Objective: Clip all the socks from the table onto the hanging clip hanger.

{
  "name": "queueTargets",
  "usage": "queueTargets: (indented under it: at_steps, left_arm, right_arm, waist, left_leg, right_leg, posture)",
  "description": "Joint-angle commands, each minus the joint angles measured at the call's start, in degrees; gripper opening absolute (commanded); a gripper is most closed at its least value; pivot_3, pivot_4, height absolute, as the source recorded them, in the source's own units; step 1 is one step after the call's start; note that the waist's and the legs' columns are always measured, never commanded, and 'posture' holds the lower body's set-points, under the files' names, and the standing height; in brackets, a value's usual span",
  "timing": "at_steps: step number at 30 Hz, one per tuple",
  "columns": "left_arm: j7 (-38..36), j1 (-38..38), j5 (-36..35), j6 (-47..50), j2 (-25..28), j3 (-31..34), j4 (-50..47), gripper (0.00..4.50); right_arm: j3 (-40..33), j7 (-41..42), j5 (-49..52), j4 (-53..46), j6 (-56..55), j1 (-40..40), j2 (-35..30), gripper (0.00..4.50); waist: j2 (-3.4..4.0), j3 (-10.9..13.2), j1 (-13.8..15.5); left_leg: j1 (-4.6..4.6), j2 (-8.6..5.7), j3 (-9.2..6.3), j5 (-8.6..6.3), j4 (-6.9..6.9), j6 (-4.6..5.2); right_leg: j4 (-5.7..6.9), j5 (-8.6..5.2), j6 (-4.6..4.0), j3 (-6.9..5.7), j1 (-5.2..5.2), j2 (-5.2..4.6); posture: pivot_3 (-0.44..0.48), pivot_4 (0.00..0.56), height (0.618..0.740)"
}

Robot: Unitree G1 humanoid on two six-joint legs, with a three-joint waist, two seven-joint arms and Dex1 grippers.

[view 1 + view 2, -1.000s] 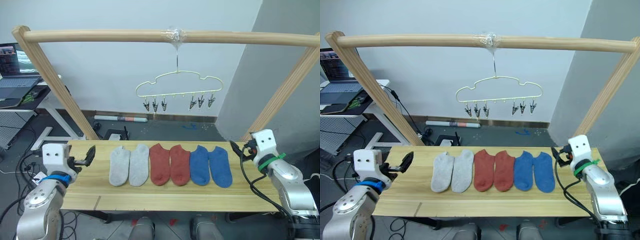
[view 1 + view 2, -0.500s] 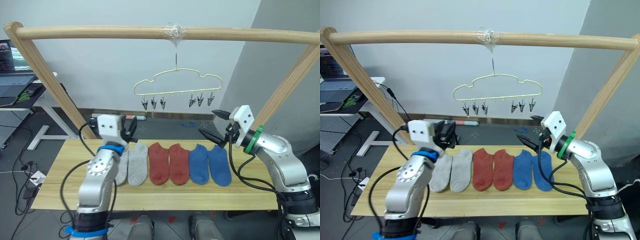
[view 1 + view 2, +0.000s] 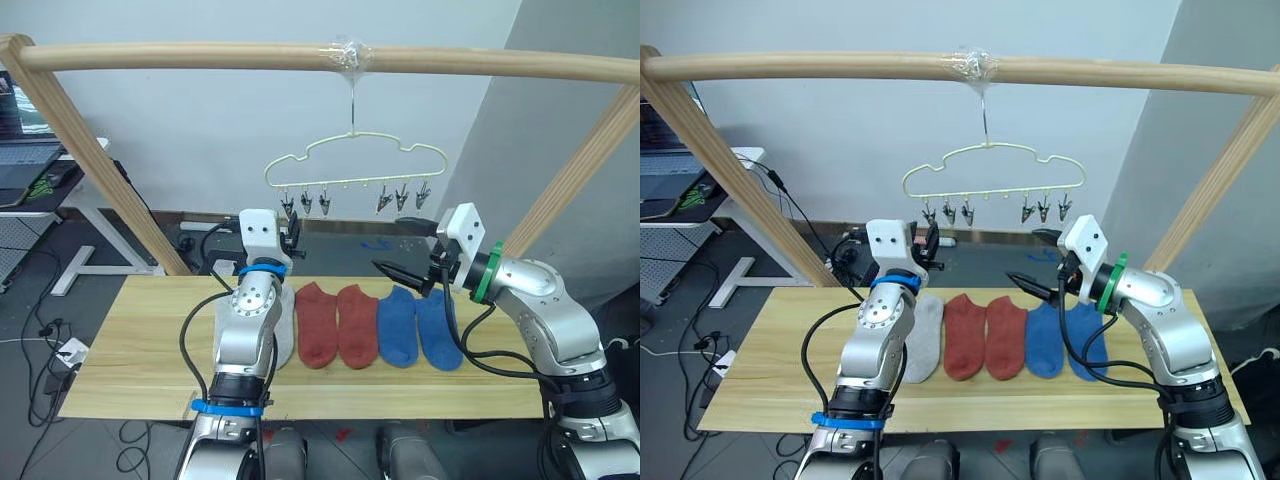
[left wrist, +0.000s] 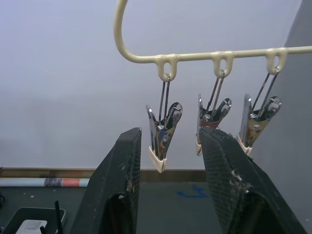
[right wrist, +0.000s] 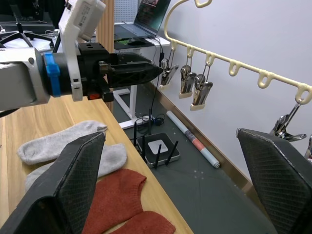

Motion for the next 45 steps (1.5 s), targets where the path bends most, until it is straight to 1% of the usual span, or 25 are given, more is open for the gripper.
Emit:
queueTargets:
  at_steps: [1, 5, 6, 11, 14, 16, 20, 28, 36, 41, 45]
  left_arm:
    - [1.85, -2.56, 1.5, -3.05, -0.63, 0.28, 1.95, 1.92]
    - [2.91, -3.24, 1.7, -4.06, -0.75, 0.93, 3.22, 1.92]
    - [3.13, -3.31, 1.67, -4.07, -0.72, 1.13, 3.18, 1.92]
    - [3.69, -8.64, 1.89, -7.87, -0.97, 1.56, 11.86, 1.92]
    - [5.26, -10.32, 2.72, -9.9, -0.9, 1.79, 14.26, 1.92]
    - [6.31, -11.2, 3.34, -10.74, -0.81, 1.77, 15.39, 1.92]
    - [8.36, -12.62, 4.53, -11.94, -0.68, 1.81, 17.3, 1.92]
    - [9.17, -13.21, 5.39, -12.32, -0.43, 1.74, 18.05, 1.92]
    - [7.31, -13.49, 6.48, -12.25, 1.21, 0.88, 17.35, 1.92]
    - [6.23, -12.91, 6.0, -11.63, 1.35, 1.0, 16.17, 1.92]
    - [5.56, -12.86, 5.78, -11.71, 1.54, 1.2, 15.91, 1.92]
  right_arm:
    - [-0.81, -0.22, 1.39, -2.18, 0.78, -1.38, 0.0, 4.5]
    - [-0.83, -0.22, 1.26, -2.42, 1.13, -1.58, 0.03, 4.5]
    - [-0.81, -0.3, 1.27, -2.65, 1.34, -1.66, 0.04, 4.5]
    - [-1.96, -1.33, 1.5, -3.44, 3.21, -2.44, -0.43, 4.5]
    - [-2.03, -1.97, 1.73, -4.04, 3.93, -2.58, -0.39, 4.5]
    - [-2.25, -2.33, 2.02, -4.41, 4.53, -2.78, -0.35, 4.5]
    - [-2.54, -2.77, 2.47, -4.63, 5.26, -3.22, -0.44, 4.5]
    - [-2.8, -3.65, 3.15, -5.05, 6.25, -3.36, -0.56, 4.5]
    - [-3.09, -4.04, 3.15, -4.48, 6.27, -3.54, -0.29, 4.5]
    - [-3.32, -4.19, 3.15, -4.15, 6.23, -3.66, -0.27, 4.5]
    - [-3.66, -4.34, 3.25, -3.96, 6.52, -3.93, -0.18, 4.5]
  waist:
    - [0.0, 0.1, -0.16]
    - [0.0, 0.2, -0.57]
    - [-0.01, 0.34, -0.75]
    - [-0.1, 0.87, -1.0]
    - [-0.15, 1.11, -1.16]
    - [-0.13, 1.2, -1.17]
    - [-0.12, 1.3, -1.2]
    - [-0.13, 1.49, -1.5]
    - [-0.1, 1.64, -1.64]
    - [-0.08, 1.65, -1.63]
    - [-0.07, 1.72, -1.63]
  left_leg:
    - [-0.01, 0.0, 0.0, 0.0, 0.0, 0.0]
    - [-0.03, 0.0, 0.0, 0.0, -0.01, -0.01]
    - [-0.03, 0.0, 0.0, 0.0, -0.01, -0.01]
    - [-0.02, 0.0, 0.0, 0.01, 0.03, 0.0]
    - [-0.05, 0.0, 0.0, 0.0, 0.01, -0.01]
    - [-0.09, -0.01, -0.01, 0.0, -0.01, -0.01]
    - [-0.23, 0.0, -0.01, -0.01, -0.02, -0.01]
    - [-0.25, -0.01, -0.01, 0.0, -0.01, -0.02]
    - [-0.32, -0.01, -0.01, 0.0, -0.01, -0.02]
    - [-0.6, -0.01, -0.02, 0.01, 0.0, -0.02]
    - [-0.63, -0.01, -0.02, 0.0, 0.0, -0.02]
  right_leg:
    - [0.0, 0.02, 0.04, 0.0, -0.02, 0.0]
    - [-0.01, 0.12, 0.22, 0.0, -0.02, 0.0]
    - [-0.01, 0.12, 0.22, 0.0, -0.02, -0.01]
    - [0.01, 0.0, 0.02, 0.0, -0.02, 0.0]
    - [-0.02, 0.0, 0.04, 0.01, -0.02, 0.0]
    - [-0.02, 0.14, 0.29, 0.0, -0.08, 0.0]
    - [-0.01, 0.13, 0.32, 0.0, -0.21, 0.0]
    - [0.0, 0.13, 0.34, 0.0, -0.23, 0.0]
    - [0.0, 0.13, 0.34, 0.0, -0.28, 0.0]
    - [0.06, 0.14, 0.35, 0.0, -0.57, 0.0]
    - [0.05, 0.14, 0.35, 0.0, -0.58, 0.0]
  posture:
    - [0.0, 0.179, 0.74]
    - [-0.009, 0.183, 0.74]
    - [-0.027, 0.19, 0.74]
    - [-0.037, 0.193, 0.74]
    - [-0.045, 0.194, 0.74]
    - [-0.051, 0.196, 0.74]
    - [-0.051, 0.196, 0.74]
    - [-0.057, 0.199, 0.74]
    - [-0.054, 0.206, 0.74]
    - [-0.051, 0.207, 0.74]
    - [-0.048, 0.21, 0.74]
